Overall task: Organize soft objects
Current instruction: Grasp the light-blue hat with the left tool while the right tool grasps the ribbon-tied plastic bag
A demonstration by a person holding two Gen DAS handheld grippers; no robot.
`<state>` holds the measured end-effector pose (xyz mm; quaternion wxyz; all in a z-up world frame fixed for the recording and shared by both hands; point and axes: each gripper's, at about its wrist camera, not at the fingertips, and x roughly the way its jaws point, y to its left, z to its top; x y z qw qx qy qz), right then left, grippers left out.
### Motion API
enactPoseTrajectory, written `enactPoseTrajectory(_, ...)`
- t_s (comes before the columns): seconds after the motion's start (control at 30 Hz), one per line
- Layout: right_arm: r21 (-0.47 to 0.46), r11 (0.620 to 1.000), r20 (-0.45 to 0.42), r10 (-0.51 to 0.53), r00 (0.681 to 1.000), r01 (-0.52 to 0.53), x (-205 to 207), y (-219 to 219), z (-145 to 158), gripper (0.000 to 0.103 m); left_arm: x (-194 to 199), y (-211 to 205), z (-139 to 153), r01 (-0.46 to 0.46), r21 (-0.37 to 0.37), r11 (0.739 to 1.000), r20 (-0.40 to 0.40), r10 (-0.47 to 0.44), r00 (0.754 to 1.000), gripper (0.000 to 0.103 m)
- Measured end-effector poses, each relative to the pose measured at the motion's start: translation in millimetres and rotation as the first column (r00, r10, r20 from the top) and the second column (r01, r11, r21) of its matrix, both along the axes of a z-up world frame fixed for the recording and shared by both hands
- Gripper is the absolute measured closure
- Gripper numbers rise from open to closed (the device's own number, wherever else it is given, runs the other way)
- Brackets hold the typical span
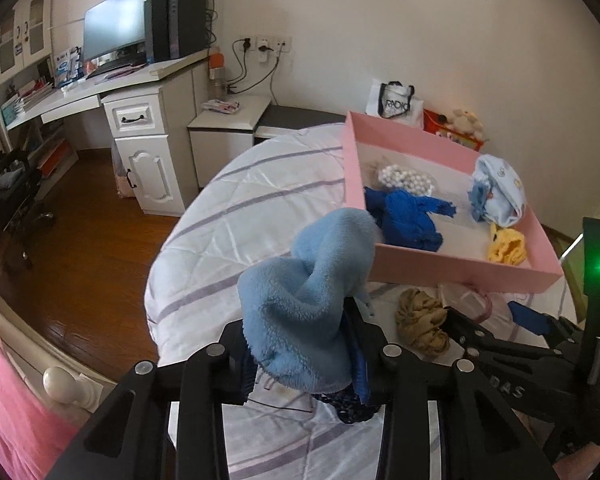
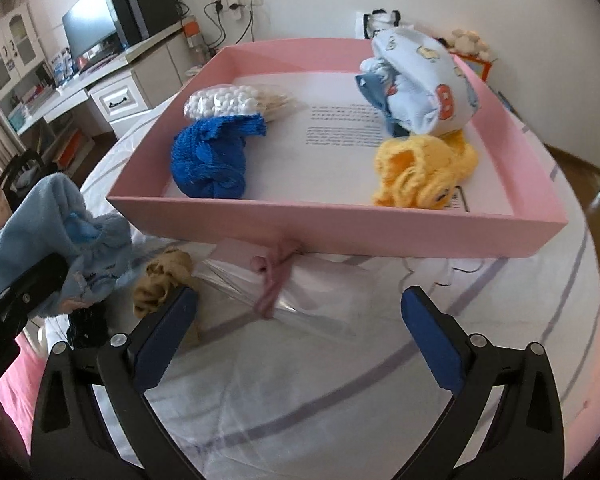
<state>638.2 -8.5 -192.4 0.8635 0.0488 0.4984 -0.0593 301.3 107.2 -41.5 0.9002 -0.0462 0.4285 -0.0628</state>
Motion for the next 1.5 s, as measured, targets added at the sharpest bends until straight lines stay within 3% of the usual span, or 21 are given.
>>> enactPoseTrajectory(0.1,-0.02,1.0,-0.006,-0.004,1.0,0.004,5.3,4.3,-3.5,0.024,-2.0,1.4,1.8,-0.002,-0.001,1.0,0.0,0.002,1.0,0.069)
enactPoseTrajectory(0.2,-0.03,1.0,-0.034,-0.01,0.999,0.009,11.4,5.5,-9.2,0.024,-0.2,-0.8,1.7,0.0,-0.002,1.0,-0.001,0.0,1.0,0.069)
enactPoseTrajectory(0.5,-0.055,0.998,-0.006,-0.027,1.0,0.026,-2.5,-2.8,1.9,0.026,2.8,-14.5,4.4,0.017,-0.008,1.0,0.014,-0.017,1.0,0.071)
enactPoseTrajectory(0.57,-0.058,0.998,0.006,-0.036,0.999,0.036,-5.5,-5.9,6.3,0.039,1.4,-17.2,6.9,0.022,-0.014,1.0,0.02,-0.022,1.0,0.073)
enactPoseTrajectory(0.67,-0.046,0.998,0.01,-0.041,0.999,0.041,-10.9,-11.2,12.3,0.047,-1.4,-21.6,10.2,0.029,-0.017,0.999,0.029,-0.029,0.999,0.079)
enactPoseTrajectory(0.8,-0.041,0.999,0.014,-0.029,0.999,0.03,-16.3,-15.7,15.0,0.047,-4.8,-29.1,12.1,0.038,-0.015,0.999,0.031,-0.037,0.999,0.087)
enactPoseTrajectory(0.97,-0.006,1.0,-0.003,-0.029,1.0,0.029,-11.6,-19.0,3.9,0.031,-4.4,-36.0,10.6,0.044,-0.003,0.999,0.025,-0.044,0.999,0.087)
enactPoseTrajectory(1.07,-0.002,1.0,-0.016,-0.029,0.999,0.029,-1.4,-17.7,-4.0,0.028,1.5,-35.6,6.8,0.038,0.0,0.999,0.011,-0.038,0.999,0.087)
enactPoseTrajectory(1.5,-0.066,0.998,0.009,-0.017,1.0,0.017,-2.4,-9.9,-2.3,0.031,12.4,-37.7,-0.2,0.042,0.001,0.999,0.001,-0.042,0.999,0.087)
